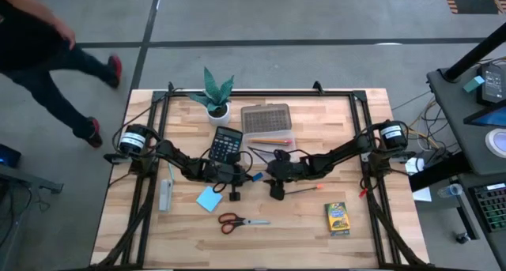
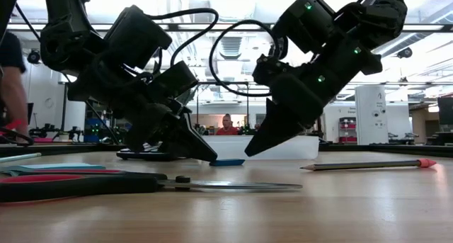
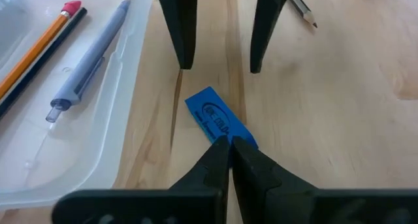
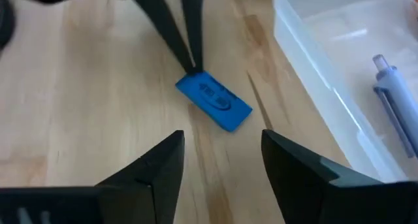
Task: Pack school essentials
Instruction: Put the blue eraser into the supplies box
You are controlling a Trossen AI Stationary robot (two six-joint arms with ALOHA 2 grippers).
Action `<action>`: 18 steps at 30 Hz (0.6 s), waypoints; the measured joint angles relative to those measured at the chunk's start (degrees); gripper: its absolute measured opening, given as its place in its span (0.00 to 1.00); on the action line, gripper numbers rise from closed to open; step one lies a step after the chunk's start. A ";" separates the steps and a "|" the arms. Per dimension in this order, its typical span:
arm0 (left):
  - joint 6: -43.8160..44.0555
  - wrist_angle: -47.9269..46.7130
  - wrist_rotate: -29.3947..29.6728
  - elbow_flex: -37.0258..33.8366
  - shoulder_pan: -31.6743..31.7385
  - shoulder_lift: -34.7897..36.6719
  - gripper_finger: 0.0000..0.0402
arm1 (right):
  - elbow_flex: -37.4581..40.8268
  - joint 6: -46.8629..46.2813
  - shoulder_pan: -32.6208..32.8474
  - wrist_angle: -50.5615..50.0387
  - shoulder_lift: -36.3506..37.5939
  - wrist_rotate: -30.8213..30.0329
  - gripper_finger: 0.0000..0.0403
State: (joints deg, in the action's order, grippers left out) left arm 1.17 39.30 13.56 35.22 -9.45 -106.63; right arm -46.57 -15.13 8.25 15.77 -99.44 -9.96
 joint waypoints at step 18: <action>-0.01 -1.37 -9.33 0.34 -0.02 0.57 0.00 | 0.00 9.78 2.27 -0.66 0.85 -0.67 0.43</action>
State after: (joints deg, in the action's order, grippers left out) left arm 1.16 37.93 4.23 35.56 -9.47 -106.06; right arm -46.57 -5.34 10.52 15.11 -98.59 -10.63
